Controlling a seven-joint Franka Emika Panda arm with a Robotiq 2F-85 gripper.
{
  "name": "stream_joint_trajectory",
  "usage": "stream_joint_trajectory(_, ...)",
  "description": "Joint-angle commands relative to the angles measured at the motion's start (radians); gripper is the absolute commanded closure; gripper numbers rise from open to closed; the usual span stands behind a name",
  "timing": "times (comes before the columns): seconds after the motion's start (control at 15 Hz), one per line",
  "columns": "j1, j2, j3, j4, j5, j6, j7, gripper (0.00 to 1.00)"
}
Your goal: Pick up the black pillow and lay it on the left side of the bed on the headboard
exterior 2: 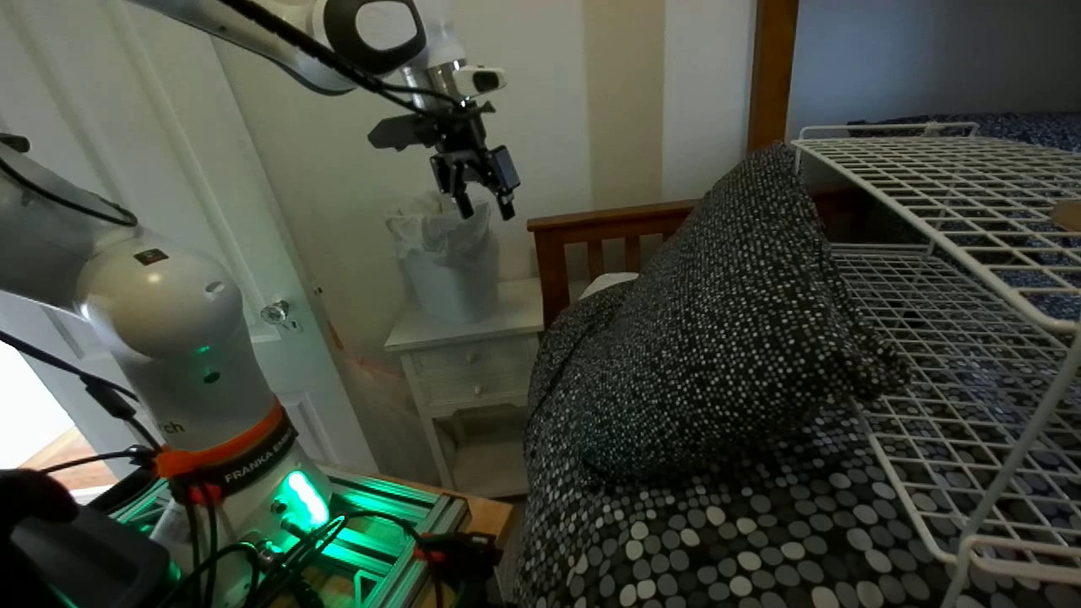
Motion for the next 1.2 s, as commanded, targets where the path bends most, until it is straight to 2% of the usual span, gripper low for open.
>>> stream_joint_trajectory(0.0, -0.047, 0.050, -0.112, 0.169, -0.060, -0.120, -0.178, 0.00)
stream_joint_trajectory(0.2, -0.055, 0.115, -0.204, 0.299, -0.085, -0.198, -0.328, 0.00)
stream_joint_trajectory(0.47, -0.053, 0.245, -0.298, 0.446, -0.146, -0.218, -0.514, 0.00)
stream_joint_trajectory(0.6, -0.064, 0.311, -0.316, 0.479, -0.196, -0.140, -0.554, 0.00)
stream_joint_trajectory(0.67, -0.079, 0.353, -0.320, 0.503, -0.206, -0.064, -0.499, 0.00)
stream_joint_trajectory(0.73, -0.078, 0.265, -0.298, 0.450, -0.169, -0.130, -0.506, 0.00)
stream_joint_trajectory(0.87, -0.088, 0.328, -0.304, 0.484, -0.177, -0.075, -0.505, 0.00)
stream_joint_trajectory(1.13, -0.091, 0.363, -0.303, 0.508, -0.177, -0.071, -0.505, 0.00)
